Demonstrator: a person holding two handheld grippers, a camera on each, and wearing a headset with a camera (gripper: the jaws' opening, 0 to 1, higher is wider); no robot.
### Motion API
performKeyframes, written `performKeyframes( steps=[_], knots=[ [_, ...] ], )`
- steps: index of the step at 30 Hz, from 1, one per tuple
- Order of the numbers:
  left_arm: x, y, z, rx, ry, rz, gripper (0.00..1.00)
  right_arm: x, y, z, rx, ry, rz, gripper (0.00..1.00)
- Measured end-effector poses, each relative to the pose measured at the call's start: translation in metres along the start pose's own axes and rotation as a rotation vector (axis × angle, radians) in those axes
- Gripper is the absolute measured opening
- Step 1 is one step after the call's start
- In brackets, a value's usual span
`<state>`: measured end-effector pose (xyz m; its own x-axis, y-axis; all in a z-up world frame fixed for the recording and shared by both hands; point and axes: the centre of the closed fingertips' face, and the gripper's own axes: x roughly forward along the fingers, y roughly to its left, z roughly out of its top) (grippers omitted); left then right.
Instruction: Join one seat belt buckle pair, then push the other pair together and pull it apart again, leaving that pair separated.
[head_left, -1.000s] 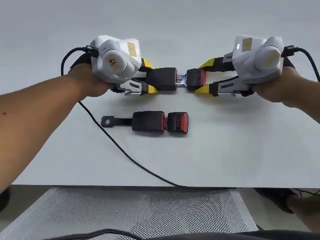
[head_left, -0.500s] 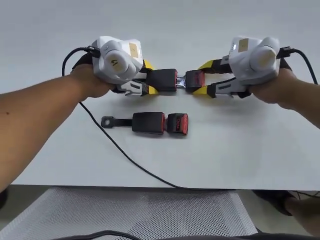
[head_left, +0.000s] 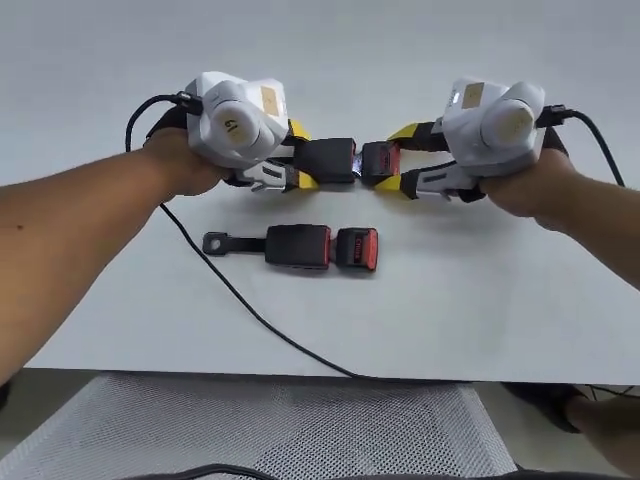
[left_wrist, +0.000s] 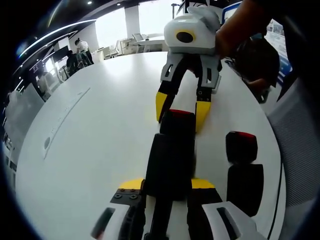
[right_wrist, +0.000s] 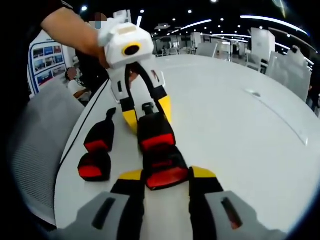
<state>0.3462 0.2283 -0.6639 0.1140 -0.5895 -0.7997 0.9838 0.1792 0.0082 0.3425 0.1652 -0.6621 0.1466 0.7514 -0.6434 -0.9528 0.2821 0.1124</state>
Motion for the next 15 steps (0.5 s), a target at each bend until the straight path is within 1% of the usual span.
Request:
performKeyframes(
  steps=[5, 15],
  knots=[
    [0.0003, -0.0002, 0.0000, 0.001, -0.001, 0.000, 0.32, 0.0000, 0.0007, -0.0010, 0.000, 0.010, -0.018, 0.33],
    [0.0005, -0.0009, 0.0008, 0.011, 0.003, -0.002, 0.32, -0.0020, -0.0006, -0.0016, -0.003, 0.020, -0.027, 0.33]
  ],
)
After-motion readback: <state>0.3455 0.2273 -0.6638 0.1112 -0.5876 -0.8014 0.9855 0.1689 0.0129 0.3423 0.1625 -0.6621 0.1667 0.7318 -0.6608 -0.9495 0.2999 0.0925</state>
